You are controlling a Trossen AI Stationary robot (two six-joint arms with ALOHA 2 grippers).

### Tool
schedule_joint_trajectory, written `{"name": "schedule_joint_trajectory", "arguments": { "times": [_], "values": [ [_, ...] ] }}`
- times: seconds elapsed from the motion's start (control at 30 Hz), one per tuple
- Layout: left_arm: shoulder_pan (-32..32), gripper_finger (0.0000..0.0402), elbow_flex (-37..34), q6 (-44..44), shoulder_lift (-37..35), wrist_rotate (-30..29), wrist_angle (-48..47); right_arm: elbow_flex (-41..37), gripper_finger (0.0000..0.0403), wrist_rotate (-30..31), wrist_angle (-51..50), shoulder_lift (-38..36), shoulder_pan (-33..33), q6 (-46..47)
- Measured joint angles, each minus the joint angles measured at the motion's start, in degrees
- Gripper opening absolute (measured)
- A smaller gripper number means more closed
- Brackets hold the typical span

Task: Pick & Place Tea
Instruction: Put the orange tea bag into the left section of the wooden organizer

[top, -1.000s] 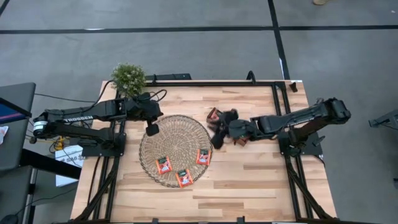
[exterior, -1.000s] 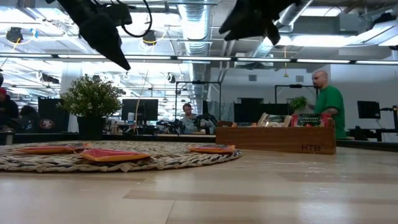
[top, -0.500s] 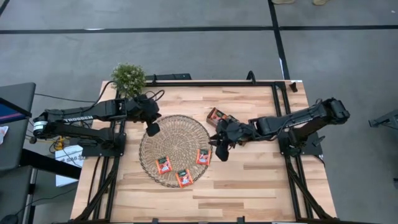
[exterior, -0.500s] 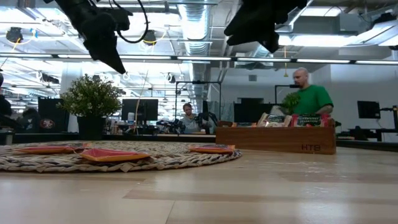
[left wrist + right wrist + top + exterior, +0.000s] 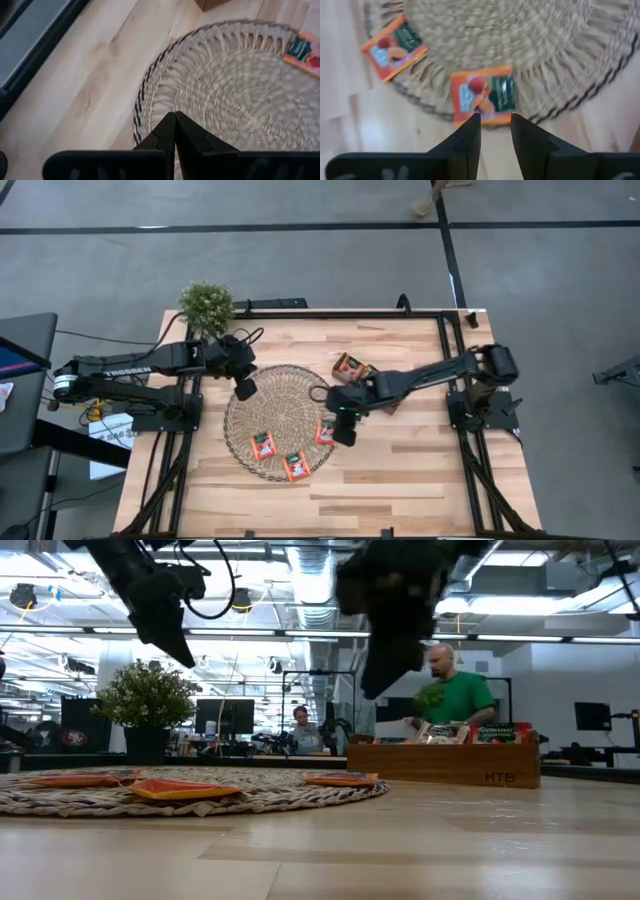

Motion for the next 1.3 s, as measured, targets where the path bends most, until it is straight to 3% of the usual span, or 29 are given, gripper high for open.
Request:
{"name": "schedule_joint_trajectory", "arguments": {
  "times": [0.33,0.8,1.03,1.3],
  "values": [
    [0.00,0.0000,-3.09,0.01,-0.01,-0.10,-0.17,14.99,0.0098,0.02,-14.18,13.07,-2.14,-6.78],
    [-0.02,0.0000,-3.39,3.21,-0.80,-0.68,0.76,15.57,0.0098,-0.15,-14.15,15.36,-2.23,-8.70],
    [-0.02,0.0000,-12.42,0.62,-8.47,0.33,12.64,15.64,0.0098,-1.73,-12.33,17.34,-1.84,-8.68],
    [-0.02,0.0000,-15.98,-2.39,-21.52,0.90,14.08,15.67,0.0098,-2.01,-11.85,17.27,-1.99,-9.85]
  ]
}}
